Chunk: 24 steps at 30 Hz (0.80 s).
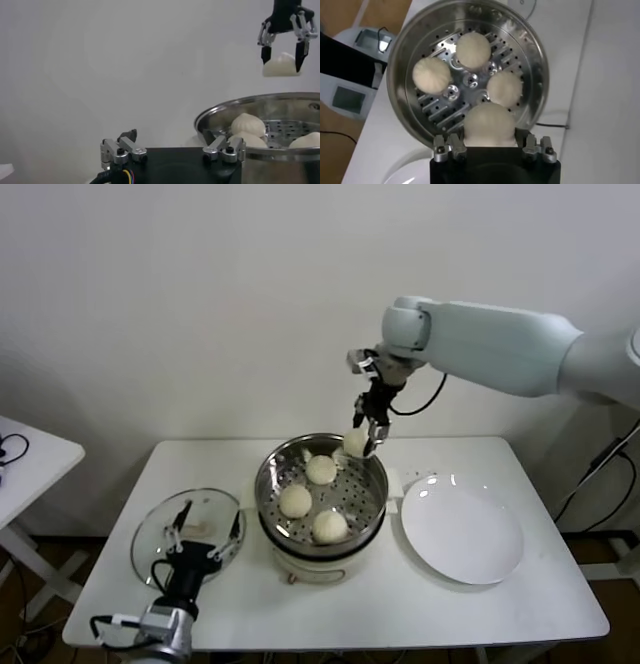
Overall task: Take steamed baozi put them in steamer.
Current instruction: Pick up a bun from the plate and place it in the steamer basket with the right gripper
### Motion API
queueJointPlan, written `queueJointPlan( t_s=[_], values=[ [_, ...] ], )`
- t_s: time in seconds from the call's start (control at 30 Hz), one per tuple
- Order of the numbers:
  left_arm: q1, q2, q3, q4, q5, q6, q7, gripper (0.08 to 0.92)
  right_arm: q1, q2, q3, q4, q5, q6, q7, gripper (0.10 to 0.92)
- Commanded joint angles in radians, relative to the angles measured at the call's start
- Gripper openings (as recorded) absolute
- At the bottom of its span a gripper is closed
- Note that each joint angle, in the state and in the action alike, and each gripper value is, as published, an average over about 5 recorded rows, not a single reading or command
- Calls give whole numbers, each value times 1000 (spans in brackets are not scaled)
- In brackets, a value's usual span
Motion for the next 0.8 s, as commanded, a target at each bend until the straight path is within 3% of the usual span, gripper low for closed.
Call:
queueJointPlan(
  t_s=[0.03,0.8],
  values=[
    [-1,6,-4,5,-10,0,-1,823,-42,24,-38,80,34,-30,50,665],
    [6,6,-17,24,-23,-2,0,823,-169,26,-17,7,-65,-26,62,662]
  ],
)
